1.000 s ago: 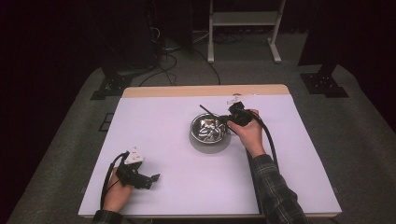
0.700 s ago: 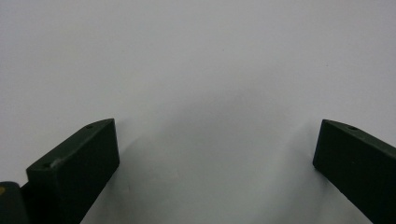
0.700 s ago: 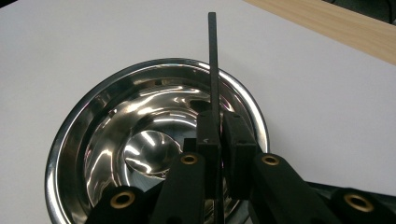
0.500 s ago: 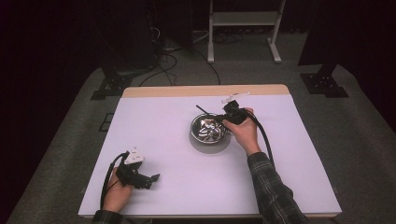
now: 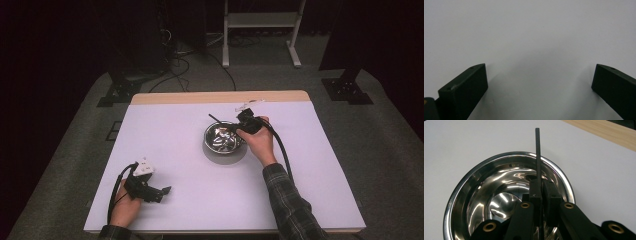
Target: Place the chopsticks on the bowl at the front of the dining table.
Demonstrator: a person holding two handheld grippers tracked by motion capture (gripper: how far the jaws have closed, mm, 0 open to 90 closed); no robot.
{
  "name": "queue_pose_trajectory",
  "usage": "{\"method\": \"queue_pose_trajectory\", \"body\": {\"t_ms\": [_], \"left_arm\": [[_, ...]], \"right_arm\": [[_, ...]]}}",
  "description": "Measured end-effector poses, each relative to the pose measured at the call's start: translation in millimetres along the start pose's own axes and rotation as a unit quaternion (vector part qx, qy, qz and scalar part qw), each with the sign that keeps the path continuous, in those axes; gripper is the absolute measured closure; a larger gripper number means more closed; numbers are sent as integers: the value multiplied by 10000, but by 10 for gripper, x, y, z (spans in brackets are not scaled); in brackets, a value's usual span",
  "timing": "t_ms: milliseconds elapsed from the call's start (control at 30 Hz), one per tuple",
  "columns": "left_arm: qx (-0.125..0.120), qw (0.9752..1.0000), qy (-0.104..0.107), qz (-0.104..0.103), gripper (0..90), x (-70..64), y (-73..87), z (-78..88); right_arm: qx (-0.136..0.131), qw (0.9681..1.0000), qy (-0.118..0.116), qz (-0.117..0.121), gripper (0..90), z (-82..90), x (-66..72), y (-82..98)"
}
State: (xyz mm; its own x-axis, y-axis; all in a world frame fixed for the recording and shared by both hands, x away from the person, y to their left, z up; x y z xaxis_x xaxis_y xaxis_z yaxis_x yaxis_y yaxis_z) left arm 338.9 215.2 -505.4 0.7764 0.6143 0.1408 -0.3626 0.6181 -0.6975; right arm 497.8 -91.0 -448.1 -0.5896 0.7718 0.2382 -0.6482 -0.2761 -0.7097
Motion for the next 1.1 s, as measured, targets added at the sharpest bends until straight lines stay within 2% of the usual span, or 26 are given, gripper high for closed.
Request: {"method": "queue_pose_trajectory", "body": {"t_ms": [67, 133, 167, 300, 700, 1100], "left_arm": [[-1, 10000, -1, 0, 0, 0, 0, 0], [0, 10000, 1, -1, 0, 0, 0, 0], [0, 10000, 0, -1, 0, 0, 0, 0], [0, 10000, 0, 0, 0, 0, 0, 0], [1, 10000, -1, 0, 0, -1, 0, 0], [2, 10000, -8, -12, 0, 1, 0, 1]], "right_arm": [[5, 10000, -5, 1, 850, -4, 1, 3], [29, 10000, 57, 55, 772, -16, 4, 8], [13, 9999, 97, 78, 761, -18, 5, 8], [-81, 9999, 36, 77, 714, 25, 29, -15], [-291, 9993, -109, 198, 720, 302, 101, -9], [-402, 9986, -164, 296, 691, 538, 83, 84]]}}
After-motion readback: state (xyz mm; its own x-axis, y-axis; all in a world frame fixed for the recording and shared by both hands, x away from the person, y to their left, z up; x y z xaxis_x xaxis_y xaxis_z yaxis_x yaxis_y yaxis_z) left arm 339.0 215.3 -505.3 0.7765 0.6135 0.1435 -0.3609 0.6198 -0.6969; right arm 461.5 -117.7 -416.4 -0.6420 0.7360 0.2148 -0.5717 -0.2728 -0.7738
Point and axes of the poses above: each handheld gripper's, and its own axes: z roughly backward along the jaws, y roughly out of its underside, x roughly to its left, the point moved 6 cm from there along -z, roughly forward along the jaws, and after that the axes turned 10 degrees about -z, right-handed, at the moved point
